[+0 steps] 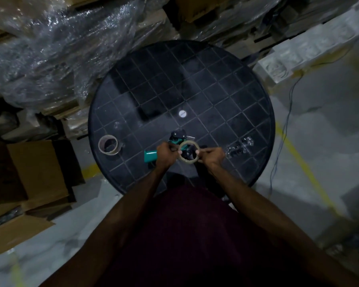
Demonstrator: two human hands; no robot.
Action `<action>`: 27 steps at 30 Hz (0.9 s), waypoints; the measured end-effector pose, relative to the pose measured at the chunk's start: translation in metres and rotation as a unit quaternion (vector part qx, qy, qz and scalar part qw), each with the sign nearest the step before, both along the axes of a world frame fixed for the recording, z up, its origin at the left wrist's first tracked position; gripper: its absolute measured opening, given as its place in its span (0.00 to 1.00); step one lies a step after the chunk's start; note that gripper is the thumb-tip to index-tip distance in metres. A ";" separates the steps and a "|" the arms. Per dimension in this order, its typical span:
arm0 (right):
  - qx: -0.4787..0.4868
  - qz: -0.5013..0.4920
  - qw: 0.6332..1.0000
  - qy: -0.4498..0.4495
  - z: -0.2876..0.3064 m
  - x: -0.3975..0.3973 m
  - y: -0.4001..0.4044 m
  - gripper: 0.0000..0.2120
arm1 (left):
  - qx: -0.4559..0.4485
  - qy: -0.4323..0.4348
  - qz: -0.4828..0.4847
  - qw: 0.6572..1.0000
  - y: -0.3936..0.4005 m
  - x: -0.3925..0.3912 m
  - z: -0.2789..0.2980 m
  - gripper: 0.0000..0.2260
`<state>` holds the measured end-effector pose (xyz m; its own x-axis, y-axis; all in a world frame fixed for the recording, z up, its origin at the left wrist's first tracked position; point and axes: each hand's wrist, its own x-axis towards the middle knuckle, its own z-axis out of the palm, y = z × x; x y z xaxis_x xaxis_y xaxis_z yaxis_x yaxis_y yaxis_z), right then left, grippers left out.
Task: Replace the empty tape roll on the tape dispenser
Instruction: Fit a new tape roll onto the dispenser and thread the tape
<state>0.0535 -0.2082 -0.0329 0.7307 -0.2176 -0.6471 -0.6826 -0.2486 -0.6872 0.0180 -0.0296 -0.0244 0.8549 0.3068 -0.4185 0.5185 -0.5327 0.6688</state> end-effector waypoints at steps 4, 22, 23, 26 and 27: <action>0.029 -0.018 0.999 0.008 0.000 0.002 0.004 0.05 | 0.017 0.018 -0.019 1.000 -0.002 0.009 0.003 0.09; 0.059 -0.063 0.994 0.062 -0.030 0.001 0.001 0.07 | 0.066 0.063 -0.118 0.989 0.003 0.028 -0.007 0.08; 0.059 -0.064 0.994 0.067 -0.031 0.001 0.001 0.08 | 0.065 0.066 -0.123 0.988 0.005 0.030 -0.009 0.08; 0.059 -0.077 0.993 0.073 -0.032 0.001 0.004 0.10 | 0.056 0.075 -0.114 0.989 0.003 0.038 -0.004 0.09; 0.062 -0.084 0.992 0.070 -0.031 0.000 0.005 0.11 | 0.054 0.081 -0.115 0.989 0.003 0.041 -0.002 0.09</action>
<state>0.0536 -0.2033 -0.0641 0.5920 -0.2411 -0.7690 -0.7980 -0.0420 -0.6011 0.0589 -0.0269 -0.0267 0.8313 0.1618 -0.5318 0.4710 -0.7131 0.5193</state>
